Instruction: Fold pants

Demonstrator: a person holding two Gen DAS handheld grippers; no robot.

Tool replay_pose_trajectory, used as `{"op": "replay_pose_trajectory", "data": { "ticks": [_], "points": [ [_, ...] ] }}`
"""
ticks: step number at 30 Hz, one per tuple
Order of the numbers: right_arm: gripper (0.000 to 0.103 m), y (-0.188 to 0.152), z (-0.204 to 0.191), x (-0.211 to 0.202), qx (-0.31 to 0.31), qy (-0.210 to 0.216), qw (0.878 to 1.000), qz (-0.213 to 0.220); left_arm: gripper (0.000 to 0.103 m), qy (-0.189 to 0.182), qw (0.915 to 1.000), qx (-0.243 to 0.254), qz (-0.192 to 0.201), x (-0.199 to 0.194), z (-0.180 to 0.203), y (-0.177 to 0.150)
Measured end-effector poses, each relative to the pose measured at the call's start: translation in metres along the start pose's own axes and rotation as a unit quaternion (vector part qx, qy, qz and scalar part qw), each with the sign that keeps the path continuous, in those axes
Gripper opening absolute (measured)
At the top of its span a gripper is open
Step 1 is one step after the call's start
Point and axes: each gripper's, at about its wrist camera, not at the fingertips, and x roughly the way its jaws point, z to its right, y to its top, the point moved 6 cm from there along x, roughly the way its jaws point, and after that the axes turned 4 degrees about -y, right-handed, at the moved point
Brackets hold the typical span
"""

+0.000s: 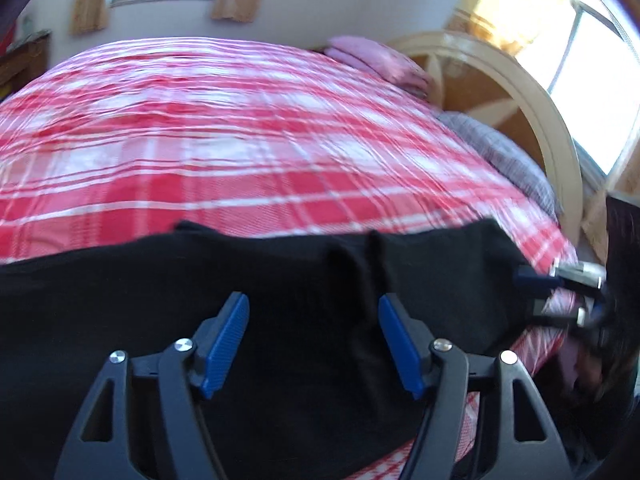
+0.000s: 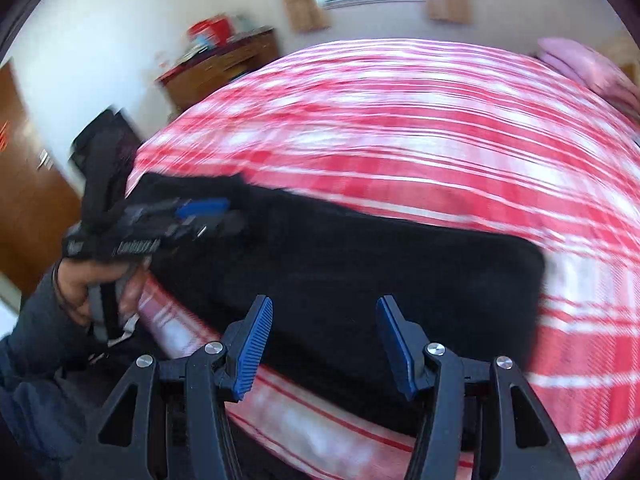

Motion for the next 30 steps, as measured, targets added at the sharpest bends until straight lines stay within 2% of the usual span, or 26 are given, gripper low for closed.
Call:
{"op": "replay_pose_trajectory", "data": {
  "ticks": [5, 8, 10, 12, 15, 18, 20, 22, 23, 25, 26, 27, 28, 30],
  "points": [
    [0.056, 0.006, -0.057, 0.039, -0.070, 0.015, 0.997, -0.026, 0.070, 0.014, 0.9995, -0.027, 0.013, -0.010, -0.025, 0.000],
    [0.055, 0.004, -0.072, 0.058, -0.083, 0.009, 0.996, -0.043, 0.070, 0.015, 0.9990, -0.038, 0.016, -0.011, -0.033, -0.004],
    [0.034, 0.003, -0.067, 0.067, -0.081, -0.014, 0.995, -0.053, 0.070, 0.013, 0.9990, -0.038, 0.017, -0.011, -0.033, -0.006],
    [0.005, 0.005, -0.060, 0.067, -0.066, -0.009, 0.996, -0.054, 0.070, 0.010, 0.9990, -0.039, 0.020, -0.012, -0.033, -0.006],
    [0.005, 0.010, -0.061, 0.056, -0.062, 0.005, 0.997, -0.038, 0.070, 0.002, 0.9988, -0.043, 0.025, -0.014, -0.032, -0.004],
    [0.005, 0.018, -0.079, 0.045, -0.082, 0.018, 0.996, -0.018, 0.070, -0.007, 0.9987, -0.043, 0.027, -0.015, -0.030, -0.004],
    [0.005, 0.014, -0.087, 0.054, -0.097, 0.019, 0.995, -0.030, 0.070, -0.022, 0.9984, -0.045, 0.024, -0.013, -0.026, -0.005],
    [0.005, 0.006, -0.084, 0.070, -0.105, -0.005, 0.993, -0.049, 0.070, -0.032, 0.9983, -0.044, 0.020, -0.011, -0.021, -0.006],
    [0.006, 0.002, -0.079, 0.076, -0.104, -0.009, 0.993, -0.058, 0.070, -0.035, 0.9984, -0.041, 0.018, -0.010, -0.019, -0.007],
    [0.010, 0.000, -0.071, 0.071, -0.089, 0.013, 0.994, -0.056, 0.070, -0.049, 0.9980, -0.038, 0.011, -0.007, -0.012, -0.009],
    [0.024, 0.000, -0.064, 0.064, -0.078, 0.018, 0.995, -0.059, 0.070, -0.058, 0.9976, -0.037, 0.007, -0.005, -0.008, -0.010],
    [0.051, 0.000, -0.058, 0.057, -0.072, 0.020, 0.996, -0.056, 0.070, -0.064, 0.9973, -0.036, 0.004, -0.003, -0.004, -0.011],
    [0.060, 0.000, -0.051, 0.047, -0.065, 0.021, 0.997, -0.047, 0.070, -0.071, 0.9969, -0.033, -0.001, 0.000, 0.000, -0.012],
    [0.065, -0.002, -0.028, 0.020, -0.048, 0.018, 0.999, -0.019, 0.070, -0.081, 0.9963, -0.026, -0.010, 0.006, 0.011, -0.015]
  ]
}}
